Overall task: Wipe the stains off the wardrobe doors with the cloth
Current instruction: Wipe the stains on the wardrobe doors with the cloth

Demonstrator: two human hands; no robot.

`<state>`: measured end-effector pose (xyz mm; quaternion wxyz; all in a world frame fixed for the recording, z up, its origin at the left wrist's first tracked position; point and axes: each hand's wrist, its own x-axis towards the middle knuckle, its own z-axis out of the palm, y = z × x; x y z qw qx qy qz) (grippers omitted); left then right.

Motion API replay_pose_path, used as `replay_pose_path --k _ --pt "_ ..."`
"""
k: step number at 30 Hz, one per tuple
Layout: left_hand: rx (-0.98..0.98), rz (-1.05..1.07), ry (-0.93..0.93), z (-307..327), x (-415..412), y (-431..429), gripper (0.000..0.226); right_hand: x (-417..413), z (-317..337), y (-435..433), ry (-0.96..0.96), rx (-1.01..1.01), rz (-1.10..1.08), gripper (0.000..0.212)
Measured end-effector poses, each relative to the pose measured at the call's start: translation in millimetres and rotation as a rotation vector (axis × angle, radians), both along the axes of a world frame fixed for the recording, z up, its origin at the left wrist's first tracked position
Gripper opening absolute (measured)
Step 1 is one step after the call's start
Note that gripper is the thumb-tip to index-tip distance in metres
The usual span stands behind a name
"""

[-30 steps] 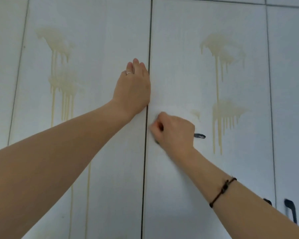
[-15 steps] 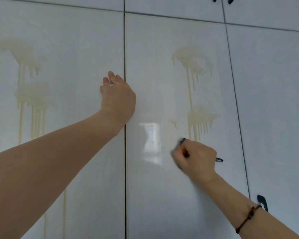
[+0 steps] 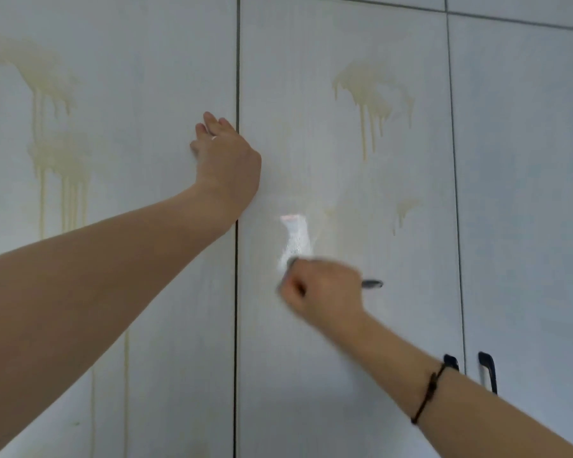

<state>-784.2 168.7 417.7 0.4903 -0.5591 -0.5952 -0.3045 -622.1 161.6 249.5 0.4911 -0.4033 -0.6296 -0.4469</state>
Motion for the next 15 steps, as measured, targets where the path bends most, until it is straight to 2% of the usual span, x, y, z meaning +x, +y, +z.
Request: replay_pose_path --k 2,3,4,5,8,10,11,13,15 --pt "-0.013 -0.008 -0.019 -0.6 1.7 -0.1 0.056 -6.6 -17.5 6.4 -0.334 0.057 0.076 0.02" --pt "-0.015 -0.003 -0.011 -0.7 3.3 0.7 0.056 -2.4 -1.3 7.3 -0.418 0.067 0.092 0.02" --pt "-0.008 0.011 0.005 -1.7 4.9 2.6 0.055 2.6 24.3 7.3 -0.414 0.078 0.073 0.021" --pt "0.008 0.035 0.034 0.2 5.1 5.1 0.055 6.6 58.1 7.7 -0.321 0.107 0.034 0.024" --pt "0.035 0.014 0.024 1.8 1.9 5.7 0.055 19.2 153.5 -2.1 0.207 0.107 -0.087 0.022" --pt "0.042 0.027 0.025 -0.9 1.5 6.4 0.056 19.7 169.2 -4.3 0.421 0.078 -0.073 0.017" --pt "0.04 0.046 0.031 -1.2 1.8 7.0 0.056 12.9 162.4 -1.5 0.444 0.062 -0.074 0.017" --pt "0.019 0.062 0.031 -1.8 3.7 6.2 0.054 -6.9 120.7 5.0 0.318 0.079 -0.074 0.02" --pt "0.035 0.07 0.036 -0.8 2.7 5.0 0.053 -23.4 61.2 9.5 0.006 0.075 0.012 0.021"
